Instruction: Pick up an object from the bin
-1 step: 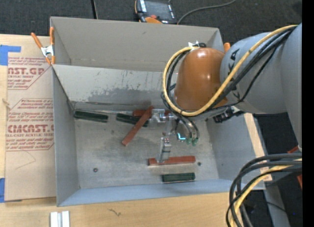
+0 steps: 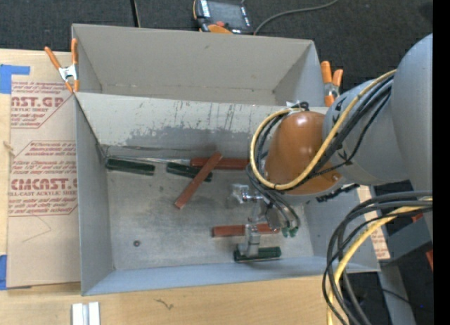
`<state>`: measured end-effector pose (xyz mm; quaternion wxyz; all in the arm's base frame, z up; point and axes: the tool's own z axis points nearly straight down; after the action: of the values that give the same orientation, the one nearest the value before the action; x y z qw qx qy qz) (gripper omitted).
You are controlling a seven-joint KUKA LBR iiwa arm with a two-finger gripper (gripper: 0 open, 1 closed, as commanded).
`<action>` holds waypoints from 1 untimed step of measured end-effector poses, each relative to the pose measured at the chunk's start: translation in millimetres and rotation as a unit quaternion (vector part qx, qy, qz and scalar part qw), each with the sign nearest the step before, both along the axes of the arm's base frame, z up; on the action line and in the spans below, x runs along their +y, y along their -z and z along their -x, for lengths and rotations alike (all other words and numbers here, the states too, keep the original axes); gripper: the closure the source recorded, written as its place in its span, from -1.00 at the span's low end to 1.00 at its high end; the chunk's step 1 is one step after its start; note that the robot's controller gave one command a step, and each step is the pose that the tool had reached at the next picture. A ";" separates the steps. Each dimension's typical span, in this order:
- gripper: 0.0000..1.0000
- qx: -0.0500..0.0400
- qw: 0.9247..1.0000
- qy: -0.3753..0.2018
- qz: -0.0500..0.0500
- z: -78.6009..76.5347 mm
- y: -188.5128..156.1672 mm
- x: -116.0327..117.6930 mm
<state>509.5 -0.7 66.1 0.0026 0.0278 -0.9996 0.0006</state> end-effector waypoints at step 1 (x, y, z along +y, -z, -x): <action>-1.00 -0.004 0.997 0.071 0.000 -6.4 -34.1 -31.8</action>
Offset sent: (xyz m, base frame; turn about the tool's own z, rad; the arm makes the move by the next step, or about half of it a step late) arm 0.0061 -0.0318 0.0339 0.1416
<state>515.9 -32.5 100.2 -0.0010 -0.0430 -0.9991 0.0001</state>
